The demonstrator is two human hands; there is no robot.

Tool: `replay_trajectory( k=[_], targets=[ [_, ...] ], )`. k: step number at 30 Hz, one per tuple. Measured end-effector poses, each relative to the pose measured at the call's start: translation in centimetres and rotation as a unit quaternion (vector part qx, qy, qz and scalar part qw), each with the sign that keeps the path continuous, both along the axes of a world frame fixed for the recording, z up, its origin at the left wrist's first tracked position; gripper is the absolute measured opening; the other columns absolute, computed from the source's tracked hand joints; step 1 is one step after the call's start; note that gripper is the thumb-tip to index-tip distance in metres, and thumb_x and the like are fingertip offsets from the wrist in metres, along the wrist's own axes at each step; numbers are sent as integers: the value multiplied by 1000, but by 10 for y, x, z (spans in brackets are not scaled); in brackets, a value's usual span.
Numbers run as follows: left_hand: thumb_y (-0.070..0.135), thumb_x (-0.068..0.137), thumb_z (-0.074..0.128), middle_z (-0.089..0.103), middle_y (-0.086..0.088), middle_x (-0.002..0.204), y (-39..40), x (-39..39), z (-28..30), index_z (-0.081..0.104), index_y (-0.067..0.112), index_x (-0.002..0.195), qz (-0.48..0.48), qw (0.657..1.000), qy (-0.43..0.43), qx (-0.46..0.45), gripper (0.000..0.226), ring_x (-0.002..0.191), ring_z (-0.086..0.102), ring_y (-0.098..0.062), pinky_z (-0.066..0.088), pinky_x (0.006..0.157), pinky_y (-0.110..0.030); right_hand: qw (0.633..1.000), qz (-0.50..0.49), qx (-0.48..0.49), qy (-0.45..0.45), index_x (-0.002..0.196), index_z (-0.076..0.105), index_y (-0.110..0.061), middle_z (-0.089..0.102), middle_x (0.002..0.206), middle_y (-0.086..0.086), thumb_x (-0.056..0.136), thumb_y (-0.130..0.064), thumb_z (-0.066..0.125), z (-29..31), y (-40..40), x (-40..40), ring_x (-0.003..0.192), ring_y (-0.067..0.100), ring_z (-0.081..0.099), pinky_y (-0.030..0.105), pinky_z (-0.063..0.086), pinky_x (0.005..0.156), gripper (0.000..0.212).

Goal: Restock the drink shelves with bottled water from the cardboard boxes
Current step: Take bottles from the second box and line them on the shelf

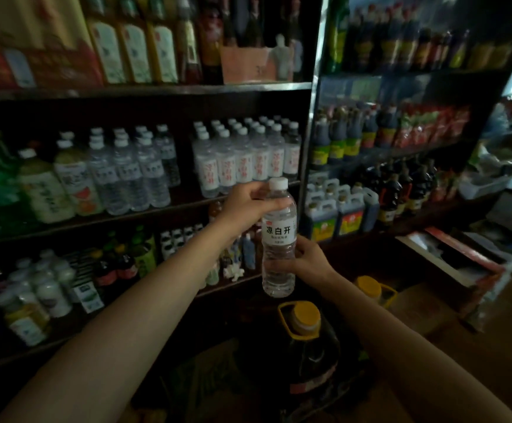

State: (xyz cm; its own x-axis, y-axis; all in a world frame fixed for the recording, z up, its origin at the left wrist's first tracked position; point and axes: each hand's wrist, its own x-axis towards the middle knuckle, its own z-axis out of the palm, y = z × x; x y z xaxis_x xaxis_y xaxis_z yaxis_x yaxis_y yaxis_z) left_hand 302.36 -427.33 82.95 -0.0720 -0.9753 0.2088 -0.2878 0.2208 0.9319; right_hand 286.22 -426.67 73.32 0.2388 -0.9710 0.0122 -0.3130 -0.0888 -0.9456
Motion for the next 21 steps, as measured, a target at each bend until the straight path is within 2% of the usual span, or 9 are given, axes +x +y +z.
replay_trajectory(
  k=[2,5,7,10,12,15,18,20,21],
  targets=[
    [33,73,79,68,14,91,-21,15,1,69,23,96,30,999,-8,-17,27,88,63,-1,48,68,-14,1000,16,-9,0,117,64,-22,71,108,-7,61,-30,89,1,-27,17,100,10,66,40,53,92,62],
    [33,73,79,71,8,97,-50,39,4,71,18,101,77,997,-7,-26,33,91,64,-4,48,71,-17,999,37,-15,-2,120,62,-21,69,108,-8,63,-25,88,5,-70,44,101,11,63,31,49,85,63],
    [34,73,79,71,7,102,-68,55,9,71,18,105,101,995,-17,-22,36,95,64,-6,50,76,-22,998,56,-34,18,120,62,-24,68,110,-7,60,-30,89,7,-99,63,103,12,63,33,50,89,66],
    [32,75,78,72,7,96,-97,78,21,72,20,100,127,991,-44,-19,28,92,66,-7,51,78,-26,994,92,-56,35,121,60,-25,68,111,-8,63,-33,87,16,-138,91,103,11,63,33,51,89,64],
    [37,75,77,73,4,88,-115,96,27,74,19,92,161,981,-100,-32,25,85,67,-9,52,77,-32,990,113,-65,45,122,58,-23,67,111,-9,65,-31,87,23,-161,109,101,10,62,27,49,83,65],
    [57,70,72,71,-6,79,-139,121,33,73,15,83,207,949,-235,-38,44,77,67,-18,53,70,-40,987,126,-74,65,123,48,-21,64,108,-11,61,-37,89,23,-195,138,97,9,61,24,49,78,76],
    [53,73,73,66,0,71,-158,145,41,71,15,82,223,929,-294,-27,39,70,63,-15,49,65,-38,986,124,-84,76,119,58,-17,69,108,-6,60,-40,88,15,-223,167,99,13,65,20,48,73,70],
    [48,73,75,70,5,85,-171,163,46,72,21,94,226,922,-315,-24,35,81,65,-11,54,74,-37,984,128,-91,81,113,65,-17,70,105,-7,65,-39,85,14,-235,186,97,12,65,18,46,69,56],
    [46,73,77,72,4,93,-178,171,49,72,21,101,224,920,-321,-23,38,86,65,-11,55,79,-38,984,130,-92,79,112,66,-18,69,104,-8,67,-38,85,15,-240,196,96,10,64,20,47,72,53]
  ],
)
